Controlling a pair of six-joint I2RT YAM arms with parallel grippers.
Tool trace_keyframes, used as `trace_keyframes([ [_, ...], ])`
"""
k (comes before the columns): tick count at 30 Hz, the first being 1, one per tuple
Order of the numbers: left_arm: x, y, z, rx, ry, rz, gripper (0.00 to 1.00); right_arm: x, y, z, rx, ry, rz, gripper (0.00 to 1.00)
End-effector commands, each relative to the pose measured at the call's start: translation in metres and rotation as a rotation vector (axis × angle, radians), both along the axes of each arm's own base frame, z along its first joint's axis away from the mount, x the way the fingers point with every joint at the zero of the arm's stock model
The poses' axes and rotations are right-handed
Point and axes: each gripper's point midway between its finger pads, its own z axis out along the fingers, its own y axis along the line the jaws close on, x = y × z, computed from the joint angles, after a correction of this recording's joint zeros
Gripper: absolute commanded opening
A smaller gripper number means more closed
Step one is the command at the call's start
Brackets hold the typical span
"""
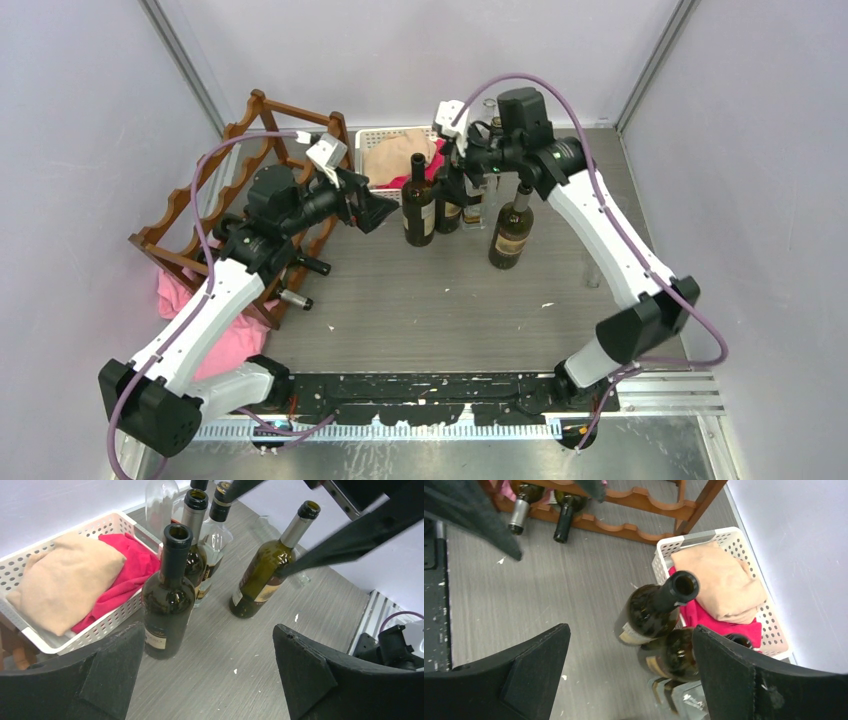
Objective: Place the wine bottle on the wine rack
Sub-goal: Pick up the wine bottle from the center of the board.
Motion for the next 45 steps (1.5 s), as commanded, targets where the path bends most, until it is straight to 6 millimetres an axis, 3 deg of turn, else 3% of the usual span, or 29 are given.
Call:
trace_keyframes([
  [1,0.005,0.003,0.015,0.054,-0.126,-0.001,0.96,0.026,0.008,0.029,0.011,-0.081,-0.015,0.95],
  [10,0.008,0.006,0.0,0.122,-0.198,-0.007,0.96,0.055,0.023,0.011,0.059,-0.012,-0.068,0.84],
  [17,0.014,0.008,-0.009,0.153,-0.191,0.01,0.96,0.085,0.034,0.0,0.066,0.01,-0.12,0.82],
  [22,0.018,0.009,-0.013,0.187,-0.208,0.012,0.96,0.097,0.04,-0.006,0.057,0.02,-0.123,0.79],
  [28,0.022,0.011,-0.014,0.195,-0.211,0.024,0.96,0.099,0.046,-0.018,0.038,0.041,-0.108,0.77],
  [45,0.016,0.01,-0.028,0.203,-0.174,0.004,0.95,0.079,0.059,-0.034,-0.055,-0.011,-0.004,0.77],
])
